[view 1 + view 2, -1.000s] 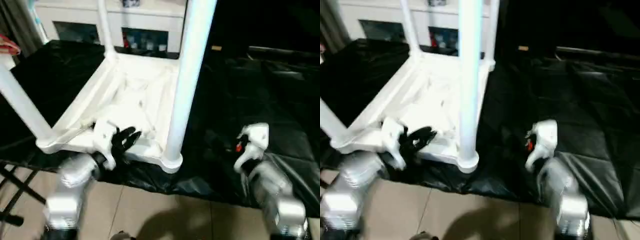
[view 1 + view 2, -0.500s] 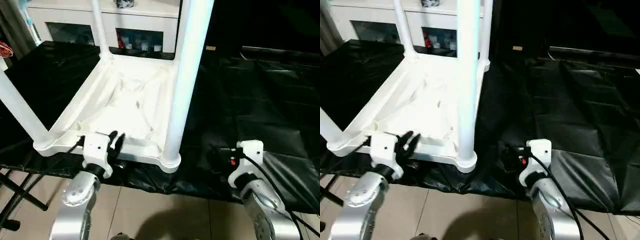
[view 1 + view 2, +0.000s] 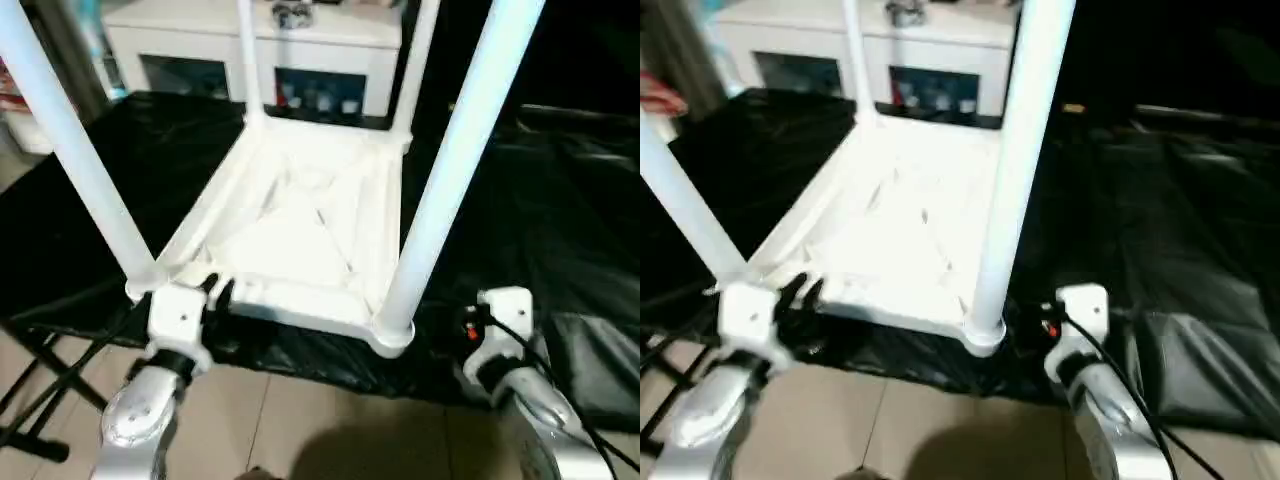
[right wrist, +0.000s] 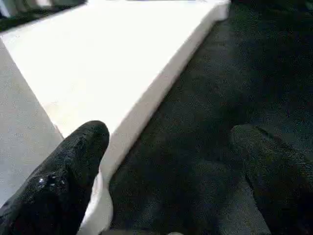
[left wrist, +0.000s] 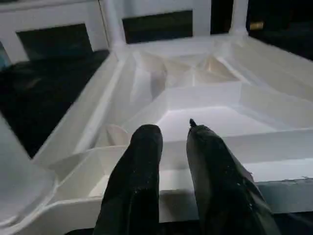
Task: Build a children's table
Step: Rotate leg to tighten
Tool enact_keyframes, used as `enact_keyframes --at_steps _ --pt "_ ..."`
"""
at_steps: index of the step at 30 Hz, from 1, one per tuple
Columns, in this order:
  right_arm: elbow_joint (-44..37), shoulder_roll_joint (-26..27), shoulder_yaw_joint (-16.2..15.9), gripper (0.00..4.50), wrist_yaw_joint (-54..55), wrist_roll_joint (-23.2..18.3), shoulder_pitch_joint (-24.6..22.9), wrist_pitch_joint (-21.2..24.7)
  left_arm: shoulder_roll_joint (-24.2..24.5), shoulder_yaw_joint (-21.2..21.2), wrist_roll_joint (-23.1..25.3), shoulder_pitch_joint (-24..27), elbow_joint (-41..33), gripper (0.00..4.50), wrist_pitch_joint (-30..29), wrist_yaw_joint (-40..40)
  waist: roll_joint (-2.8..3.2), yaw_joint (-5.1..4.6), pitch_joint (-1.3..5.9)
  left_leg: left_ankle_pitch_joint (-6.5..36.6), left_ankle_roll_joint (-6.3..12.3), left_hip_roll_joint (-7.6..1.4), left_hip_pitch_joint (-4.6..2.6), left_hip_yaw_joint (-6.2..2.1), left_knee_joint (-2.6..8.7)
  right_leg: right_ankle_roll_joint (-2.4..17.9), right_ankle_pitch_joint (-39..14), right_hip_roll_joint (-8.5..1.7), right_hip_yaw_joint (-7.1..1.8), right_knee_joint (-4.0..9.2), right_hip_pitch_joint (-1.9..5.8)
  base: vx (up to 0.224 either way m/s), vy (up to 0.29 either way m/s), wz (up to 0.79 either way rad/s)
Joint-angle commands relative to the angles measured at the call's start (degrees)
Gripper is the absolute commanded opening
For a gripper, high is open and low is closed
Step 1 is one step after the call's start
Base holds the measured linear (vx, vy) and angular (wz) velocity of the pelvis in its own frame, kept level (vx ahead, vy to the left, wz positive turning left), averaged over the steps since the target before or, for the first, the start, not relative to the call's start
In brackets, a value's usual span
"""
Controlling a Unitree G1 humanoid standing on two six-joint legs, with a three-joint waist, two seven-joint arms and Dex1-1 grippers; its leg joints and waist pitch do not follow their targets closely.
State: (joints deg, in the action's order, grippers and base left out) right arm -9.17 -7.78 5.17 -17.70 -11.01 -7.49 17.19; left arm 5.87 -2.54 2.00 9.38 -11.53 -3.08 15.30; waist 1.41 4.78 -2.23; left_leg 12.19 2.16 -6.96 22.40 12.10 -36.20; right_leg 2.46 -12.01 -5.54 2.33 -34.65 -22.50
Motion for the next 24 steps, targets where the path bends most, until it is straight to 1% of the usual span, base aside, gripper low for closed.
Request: enact_keyframes --at_steps 1,2,3,4,5,6,7,8,9,10,11,12,13,14,15,16,17,18,19,20,21,22,23,24 --pt "-1.18 -1.09 2.47 4.50 0.40 -0.81 -0.28 0.14 -0.54 0.21 0.52 0.87 -1.18 1.15 0.28 -1.10 0.89 -1.06 1.86 35.60 -18.01 -10.29 -3.00 -6.76 11.93 -0.03 -5.05 0.87 0.48 0.60 -0.13 -0.104 0.056 0.19" --pt "-1.20 -1.55 3.03 4.50 0.45 -0.96 -0.61 0.03 -0.53 0.15 0.42 1.26 -1.39 1.15 0.13 -1.51 1.58 -1.11 1.40 40.13 -18.09 -14.45 -1.79 -8.49 15.68 -2.17 -4.86 1.68 1.83 -3.00 0.25 -0.074 0.013 0.11" --pt "-1.21 -1.75 3.28 4.50 0.41 -1.06 -0.69 0.08 -0.62 0.10 0.19 1.38 -1.48 1.15 -0.30 -1.58 1.31 -0.92 1.56 40.72 -13.17 -15.70 -1.75 -8.06 16.28 -3.15 -4.23 1.67 2.11 -5.40 0.51 -0.070 -0.081 0.14" --pt "-1.28 -1.94 3.50 4.50 0.37 -1.18 -0.79 0.15 -0.68 0.07 -0.08 1.55 -1.62 1.15 -0.74 -1.68 1.67 -0.65 1.49 40.58 -11.29 -15.55 -1.80 -7.58 16.24 -2.80 -4.69 1.47 2.19 -5.72 0.29 -0.054 -0.181 0.17" --pt "-1.25 -2.13 3.62 4.50 0.22 -1.24 -0.82 0.17 -0.81 -0.01 -0.27 1.64 -1.64 1.15 -0.78 -1.86 1.96 -0.39 1.68 39.96 -8.71 -15.20 -2.32 -6.82 15.76 -1.92 -5.95 0.99 1.84 -5.57 0.27 -0.054 -0.181 0.17" --pt "-1.18 -2.54 3.70 4.50 0.04 -1.24 -0.86 0.19 -1.01 -0.16 -0.59 1.73 -1.54 1.15 -0.74 -2.24 1.08 -0.34 1.99 38.46 -6.33 -14.73 -2.75 -6.90 15.24 -1.54 -8.05 0.40 0.74 -4.74 0.99 -0.064 -0.222 0.08" --pt "-1.15 -3.07 3.68 4.50 -0.33 -1.22 -0.92 0.30 -1.36 -0.52 -1.15 1.79 -1.28 1.15 0.30 -2.66 0.04 -0.43 2.31 36.54 -4.66 -14.10 -2.86 -7.22 14.65 -1.47 -9.18 -0.16 -0.33 -3.86 1.59 -0.079 -0.233 -0.03" --pt "-1.07 -3.90 3.54 4.50 -1.23 -1.34 -1.06 0.53 -1.53 -1.04 -1.25 1.74 -1.00 1.15 -0.19 -3.32 -1.21 -0.25 2.62 31.94 -2.28 -10.34 -2.66 -6.08 11.75 1.83 -11.31 -1.32 -1.88 -0.40 2.08 -0.079 -0.233 -0.03" --pt "-1.04 -4.82 3.29 4.50 -2.20 -1.31 -1.25 0.77 -1.56 -1.50 -0.80 1.74 -0.71 1.15 -0.27 -4.17 -4.55 0.20 2.16 18.65 1.61 -0.90 -0.85 -0.87 -2.03 7.12 -24.70 -5.09 -2.80 8.59 1.69 -0.069 -0.211 -0.09" --pt "-1.03 -5.39 3.11 4.50 -2.85 -1.28 -1.38 0.92 -1.55 -1.78 -0.39 1.74 -0.54 1.15 -0.37 -4.72 -3.61 2.15 2.02 9.87 3.12 -1.04 0.63 -1.85 -5.17 7.44 -31.54 -8.53 -4.66 9.38 3.16 -0.021 -0.188 -0.19" --pt "-1.21 -6.52 2.87 4.50 -4.90 -2.12 -1.60 1.57 -1.36 -2.40 -0.16 1.87 -0.53 1.15 -0.61 -5.48 -4.21 2.29 0.77 1.54 1.97 -0.79 3.51 -3.58 -5.33 -0.27 -37.06 -7.43 -4.94 8.09 3.84 -0.021 -0.188 -0.19" --pt "-1.60 -8.06 2.35 4.50 -7.35 -3.00 -1.74 2.32 -1.22 -3.35 -0.26 1.99 -0.80 1.15 -1.29 -6.40 -4.40 2.84 1.01 1.14 -0.54 -0.71 2.78 -4.04 -2.90 -8.14 -39.46 -5.74 -3.71 7.47 4.07 0.004 -0.098 -0.13" --pt "-1.60 -8.06 2.35 4.50 -7.35 -3.00 -1.74 2.32 -1.22 -3.35 -0.26 1.99 -0.80 1.15 -1.29 -6.40 -4.20 2.85 1.10 2.16 -0.64 -1.07 2.23 -4.63 -1.25 -10.24 -37.86 -5.56 -3.74 7.07 4.22 -0.071 -0.147 -0.07" --pt "-1.69 -8.80 2.03 4.50 -8.35 -3.17 -1.71 2.48 -1.08 -3.77 -0.14 1.99 -0.96 1.15 -1.49 -6.80 -2.83 3.16 2.03 3.69 0.10 -2.16 0.83 -5.34 1.62 -10.49 -30.90 -5.05 -3.34 6.69 4.68 -0.071 -0.147 -0.07" --pt "-1.63 -9.34 1.79 4.50 -9.08 -3.25 -1.61 2.51 -0.86 -4.09 -0.13 1.95 -1.08 1.15 -1.64 -6.88 -1.85 3.27 1.94 4.46 0.63 -3.05 -0.08 -5.64 2.93 -9.33 -28.41 -4.66 -2.74 7.14 4.21 -0.111 -0.200 -0.03" --pt "-1.49 -9.74 1.76 4.50 -9.90 -3.74 -1.37 2.71 -0.50 -4.58 0.00 1.86 -1.20 1.15 -1.53 -7.05 -1.95 2.93 1.61 8.11 0.87 -3.41 -0.60 -5.67 3.63 -11.29 -29.17 -2.48 -1.30 7.39 3.23 -0.059 -0.071 0.04" --pt "-1.38 -9.94 1.79 4.50 -10.36 -4.09 -1.20 2.86 -0.25 -4.87 0.05 1.79 -1.27 1.15 -1.47 -7.12 -1.37 2.50 1.43 10.73 -0.33 -4.45 -1.33 -5.86 4.36 -9.14 -30.33 -2.51 -0.51 7.66 2.95 -0.059 -0.071 0.04" --pt "-1.41 -10.02 1.76 4.50 -10.57 -4.22 -1.17 2.86 -0.15 -5.01 0.14 1.76 -1.26 1.15 -1.48 -7.24 -1.16 2.55 1.69 12.27 -0.92 -5.44 -1.54 -6.27 5.11 -7.20 -28.09 -2.61 -0.04 7.52 3.43 0.000 0.000 0.00" --pt "-1.89 -10.47 1.58 4.50 -12.46 -6.08 -1.02 3.30 0.59 -6.32 1.09 1.55 -1.07 1.15 -1.40 -8.55 -1.21 2.53 1.68 13.46 -0.79 -6.20 -1.77 -6.53 5.53 -5.86 -26.44 -2.84 0.05 7.42 3.43 0.000 0.000 0.00" --pt "-3.37 -11.07 0.43 4.50 -15.77 -8.55 -1.42 3.77 0.35 -9.19 -0.08 1.42 -1.18 1.15 -1.86 -10.37 -0.81 2.62 1.80 15.34 -0.39 -7.29 -2.38 -6.85 6.03 -3.46 -23.35 -3.38 0.05 7.18 3.55 0.000 0.000 0.00" --pt "-3.96 -11.37 -0.29 4.50 -16.96 -8.97 -1.64 3.64 -0.12 -10.56 -1.35 1.36 -1.36 1.15 -2.16 -10.97 -0.84 2.28 1.33 17.91 -0.25 -7.67 -2.52 -6.76 6.47 -1.35 -23.18 -3.81 0.20 7.39 3.72 0.000 0.000 0.00" --pt "-4.12 -11.47 -0.54 4.50 -17.35 -9.09 -1.70 3.67 -0.19 -10.89 -1.61 1.38 -1.50 1.15 -2.34 -11.22 -0.94 2.18 1.24 18.60 -0.60 -7.54 -2.41 -6.63 6.48 -0.88 -23.99 -3.99 0.25 7.39 3.88 0.000 0.000 0.00" --pt "-4.91 -11.86 -1.65 4.50 -19.20 -9.90 -1.97 3.90 -0.24 -12.16 -2.01 1.51 -2.05 1.44 -3.29 -12.43 -1.01 2.20 1.25 18.52 -0.97 -7.39 -2.32 -6.54 6.54 0.04 -24.57 -4.39 0.24 7.26 4.01 0.000 0.000 0.00" --pt "-5.39 -12.06 -2.48 4.50 -20.70 -10.39 -1.95 3.88 -0.15 -12.63 -2.95 1.54 -2.29 1.44 -3.09 -12.25 -1.07 2.17 1.17 18.45 -1.05 -7.55 -2.39 -6.53 6.68 0.42 -25.01 -4.59 0.03 7.34 3.93 0.000 0.000 0.00"
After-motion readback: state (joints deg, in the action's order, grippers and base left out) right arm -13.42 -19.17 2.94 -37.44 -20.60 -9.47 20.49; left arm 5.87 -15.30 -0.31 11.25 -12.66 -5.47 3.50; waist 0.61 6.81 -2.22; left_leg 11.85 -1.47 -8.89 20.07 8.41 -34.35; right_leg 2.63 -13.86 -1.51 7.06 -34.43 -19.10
